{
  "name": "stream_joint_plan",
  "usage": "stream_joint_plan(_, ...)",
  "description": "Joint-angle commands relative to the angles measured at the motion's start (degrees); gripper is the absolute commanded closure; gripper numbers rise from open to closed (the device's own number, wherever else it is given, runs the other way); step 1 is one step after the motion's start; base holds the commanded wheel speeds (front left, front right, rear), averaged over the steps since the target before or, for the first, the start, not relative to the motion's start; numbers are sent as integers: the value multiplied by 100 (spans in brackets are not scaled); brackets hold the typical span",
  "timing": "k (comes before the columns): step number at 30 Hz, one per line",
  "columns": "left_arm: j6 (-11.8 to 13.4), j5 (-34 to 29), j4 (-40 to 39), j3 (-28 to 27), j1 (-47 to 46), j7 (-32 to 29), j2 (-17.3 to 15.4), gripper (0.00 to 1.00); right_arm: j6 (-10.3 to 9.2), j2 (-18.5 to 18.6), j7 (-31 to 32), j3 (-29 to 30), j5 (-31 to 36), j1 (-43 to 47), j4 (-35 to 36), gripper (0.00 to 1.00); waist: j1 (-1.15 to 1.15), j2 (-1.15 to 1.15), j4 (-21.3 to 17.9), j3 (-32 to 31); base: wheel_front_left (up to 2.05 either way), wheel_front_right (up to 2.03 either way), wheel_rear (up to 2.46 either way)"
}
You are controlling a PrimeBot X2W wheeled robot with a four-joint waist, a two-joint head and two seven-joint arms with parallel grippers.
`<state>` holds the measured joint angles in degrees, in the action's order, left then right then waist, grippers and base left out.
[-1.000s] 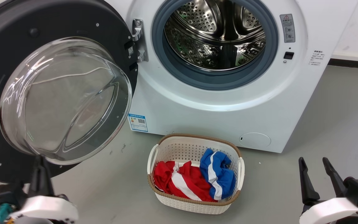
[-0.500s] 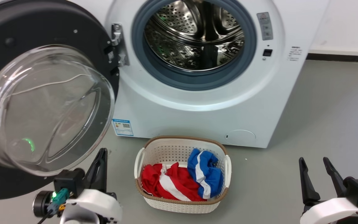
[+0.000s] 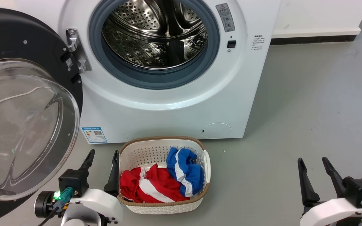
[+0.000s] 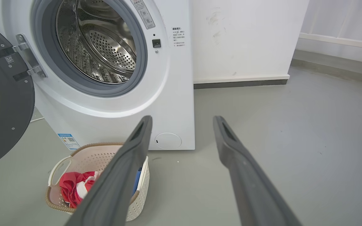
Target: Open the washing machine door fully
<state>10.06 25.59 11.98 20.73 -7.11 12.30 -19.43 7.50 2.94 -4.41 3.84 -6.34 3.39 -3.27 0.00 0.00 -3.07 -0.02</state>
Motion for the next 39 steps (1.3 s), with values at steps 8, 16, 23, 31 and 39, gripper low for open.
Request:
stream_joint_plan(8, 12, 107, 177, -56, -30, 99, 64, 0, -2, 61, -10, -129, 21, -142, 17, 0, 0, 0, -47, 55, 0, 0, 0)
stream_joint_plan(16, 46, 156, 176, -157, 22, 168, 66, 0, -2, 105, -58, -215, -2, -230, -17, 0, 0, 0, -10, 92, 0, 0, 0)
stream_joint_plan(23, 36, 178, 210, -174, 27, 198, 78, 0, -2, 104, -63, -229, -7, -239, -32, 0, 0, 0, 11, 85, 0, 0, 0)
stream_joint_plan(31, 70, 212, 222, -174, 43, 223, 81, 0, -2, 91, -58, -234, 13, -200, -46, 0, 0, 0, 21, 70, 0, 0, 0)
stream_joint_plan(39, 13, 325, 293, -182, 72, 157, 127, 100, 0, 60, -23, -217, -135, -198, -179, 100, 0, 0, 28, 82, 0, 0, 0)
